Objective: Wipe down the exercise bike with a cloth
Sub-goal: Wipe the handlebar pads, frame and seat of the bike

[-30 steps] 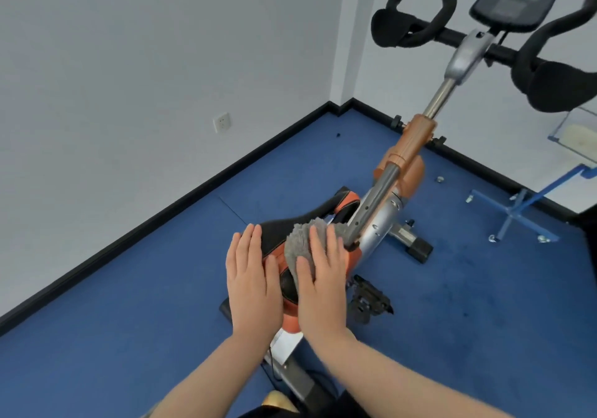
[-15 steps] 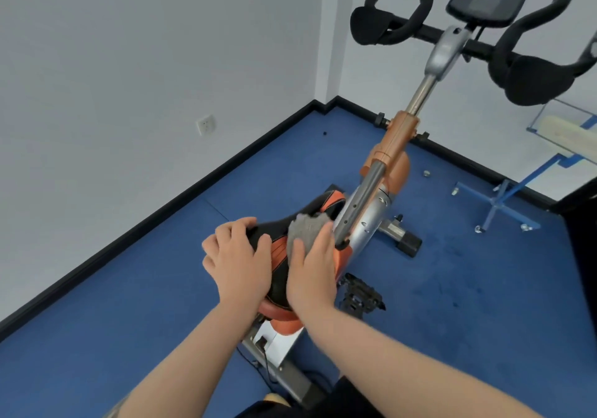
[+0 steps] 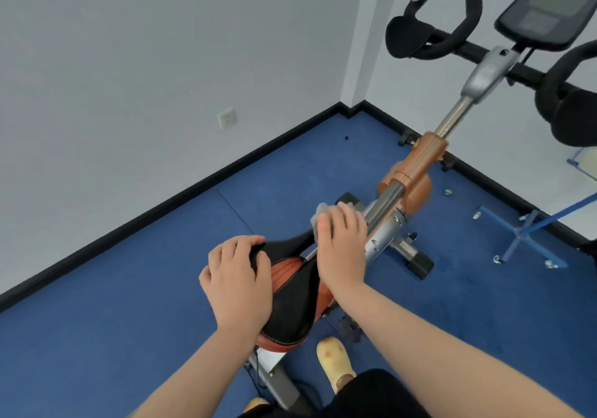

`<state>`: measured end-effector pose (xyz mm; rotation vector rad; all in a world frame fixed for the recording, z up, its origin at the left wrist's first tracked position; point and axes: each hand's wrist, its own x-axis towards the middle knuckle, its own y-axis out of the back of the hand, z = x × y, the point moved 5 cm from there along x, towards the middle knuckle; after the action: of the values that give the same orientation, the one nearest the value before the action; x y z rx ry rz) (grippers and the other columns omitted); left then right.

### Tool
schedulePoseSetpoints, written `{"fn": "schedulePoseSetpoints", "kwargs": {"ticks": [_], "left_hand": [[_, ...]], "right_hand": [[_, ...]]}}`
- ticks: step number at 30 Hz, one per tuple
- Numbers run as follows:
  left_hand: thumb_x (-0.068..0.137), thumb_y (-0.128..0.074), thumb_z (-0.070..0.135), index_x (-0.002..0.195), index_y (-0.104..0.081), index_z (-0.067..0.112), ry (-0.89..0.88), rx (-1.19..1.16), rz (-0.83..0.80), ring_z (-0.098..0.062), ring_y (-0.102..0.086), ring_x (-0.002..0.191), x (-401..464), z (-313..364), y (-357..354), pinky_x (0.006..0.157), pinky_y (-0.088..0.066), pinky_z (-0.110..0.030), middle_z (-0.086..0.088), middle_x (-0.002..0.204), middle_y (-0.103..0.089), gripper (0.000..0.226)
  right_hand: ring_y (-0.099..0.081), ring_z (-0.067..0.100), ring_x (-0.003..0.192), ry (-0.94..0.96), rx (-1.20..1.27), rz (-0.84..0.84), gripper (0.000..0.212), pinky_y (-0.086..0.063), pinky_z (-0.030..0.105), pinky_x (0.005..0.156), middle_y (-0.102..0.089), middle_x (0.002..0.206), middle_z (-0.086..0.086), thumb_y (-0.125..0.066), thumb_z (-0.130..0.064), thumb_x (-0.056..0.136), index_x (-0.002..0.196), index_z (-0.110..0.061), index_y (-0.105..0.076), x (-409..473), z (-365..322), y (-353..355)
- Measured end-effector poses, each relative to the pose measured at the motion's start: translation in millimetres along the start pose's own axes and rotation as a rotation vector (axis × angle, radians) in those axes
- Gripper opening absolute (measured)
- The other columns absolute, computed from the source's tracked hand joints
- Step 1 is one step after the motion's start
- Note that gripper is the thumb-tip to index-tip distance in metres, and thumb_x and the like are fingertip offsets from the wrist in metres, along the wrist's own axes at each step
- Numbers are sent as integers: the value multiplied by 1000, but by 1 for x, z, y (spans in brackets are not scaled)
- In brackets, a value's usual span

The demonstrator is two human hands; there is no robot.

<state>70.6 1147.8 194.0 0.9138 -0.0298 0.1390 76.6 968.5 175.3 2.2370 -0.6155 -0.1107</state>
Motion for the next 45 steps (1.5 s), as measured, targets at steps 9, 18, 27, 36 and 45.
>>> {"fn": "schedulePoseSetpoints", "kwargs": {"ticks": [9,18,27,36,45], "left_hand": [[93,-52,22,99,-61,41,9,-26,22,6,-33,107,0,0,0,94,-18,-23,27,105,-54,22],[97,-50,23,103,-63,42,20,-54,39,7,-37,112,-1,-4,-1,97,-19,-23,30,107,-55,23],[97,-49,25,103,-64,42,28,-62,66,6,-41,113,-2,-6,-4,101,-29,-30,30,109,-58,23],[94,-58,19,99,-68,40,30,-141,126,3,-48,112,-1,-5,-1,102,-38,-41,30,105,-61,23],[98,-46,24,119,-59,29,222,21,235,-8,-49,119,-16,-6,-1,104,-31,-28,14,123,-60,24]], "right_hand": [[-60,26,80,333,-459,-233,40,-37,38,78,-67,77,-2,-31,-32,101,74,-20,-58,49,-12,3],[-60,25,84,595,-414,-450,46,-38,38,75,-64,81,-3,-14,-43,98,80,-24,-52,52,-14,7],[-62,17,91,746,-355,-599,40,-43,35,79,-68,94,-8,-25,-45,101,98,-27,-61,42,-23,-6],[-57,13,104,944,-293,-554,39,-43,36,93,-64,115,-11,-28,-43,100,125,-30,-55,17,-26,-6],[-64,22,83,843,-358,-449,37,-47,37,76,-69,93,-4,-33,-38,99,109,-21,-64,6,-43,-15]]}}
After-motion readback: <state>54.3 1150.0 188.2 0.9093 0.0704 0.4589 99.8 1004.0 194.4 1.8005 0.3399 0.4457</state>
